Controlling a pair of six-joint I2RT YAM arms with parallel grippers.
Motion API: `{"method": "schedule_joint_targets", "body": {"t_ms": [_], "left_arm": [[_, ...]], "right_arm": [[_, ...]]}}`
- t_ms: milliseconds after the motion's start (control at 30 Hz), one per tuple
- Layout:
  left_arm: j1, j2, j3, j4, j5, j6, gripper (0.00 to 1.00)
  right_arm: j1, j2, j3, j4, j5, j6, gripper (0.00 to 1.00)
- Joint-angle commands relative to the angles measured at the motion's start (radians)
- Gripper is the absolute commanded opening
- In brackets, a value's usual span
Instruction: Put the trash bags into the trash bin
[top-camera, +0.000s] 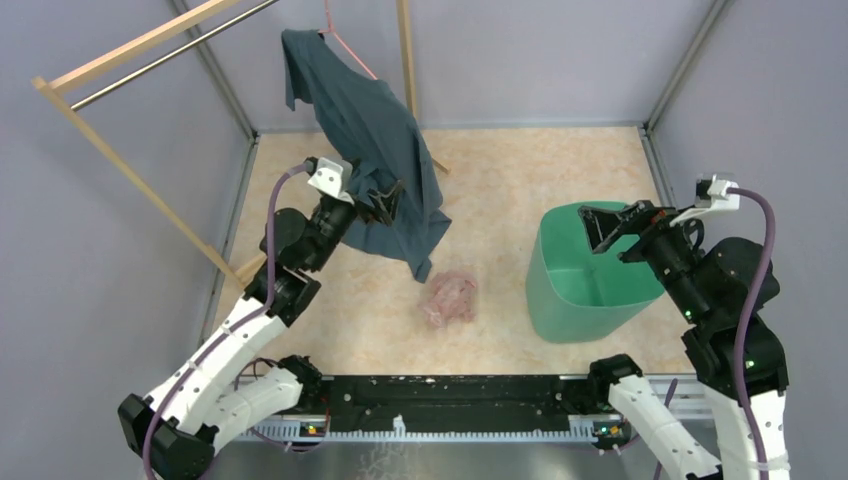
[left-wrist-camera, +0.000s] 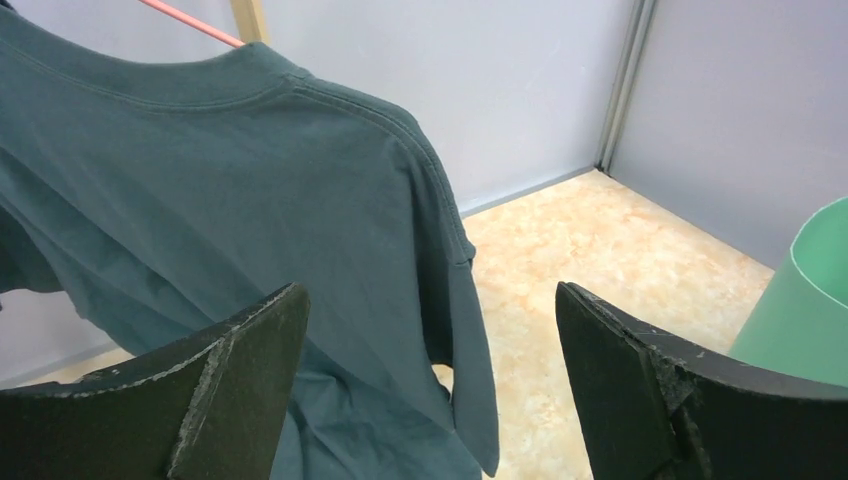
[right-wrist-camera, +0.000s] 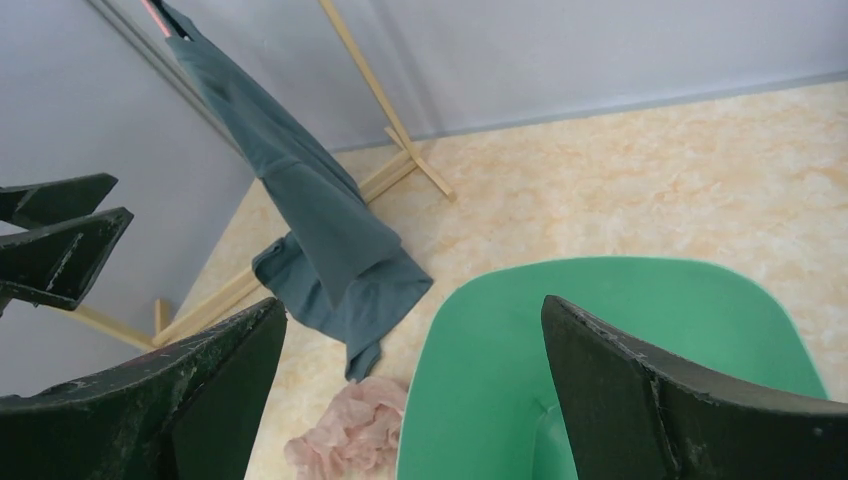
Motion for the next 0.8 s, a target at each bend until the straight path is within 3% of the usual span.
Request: {"method": "schedule_joint_targets", "body": {"t_ms": [0,167,267,367,500,633,767], "left_arm": [[-0.021,0.029,0.039,0.047,0.029,0.014,0.98],[-0.037,0.064,0.060,0.016,0.039,0.009,0.98],[-0.043,0.105,0.085,-0.019,0.029,-0.005,0.99],[-0.043,0.156,0.129,-0.081,-0.051,-0.045,0.98],[-0.043,0.186,0.158,-0.124,-0.114,-0.061,0.98],[-0.041,0.198,0.175,-0.150,-0.160,-0.067,0.98],[-0.041,0.211,0.187,-0.170,-0.170,-0.073,0.98]], "right_arm": [[-0.007,0.019,0.023,-0.002,-0.018,-0.005,0.99],[-0.007,0.021,-0.016,0.045,-0.144,-0.035,0.99],[-0.008,0.042,-0.046,0.091,-0.304,-0.038,0.99],[-0.008,0.095,-0.057,0.120,-0.456,-0.016,0.99],[-0.006,0.149,-0.061,0.125,-0.544,0.003,0.99],[0.083,0.183,-0.075,0.129,-0.525,0.018,0.99],[0.308,0.240,-0.071,0.075,-0.328,-0.015,0.99]]}}
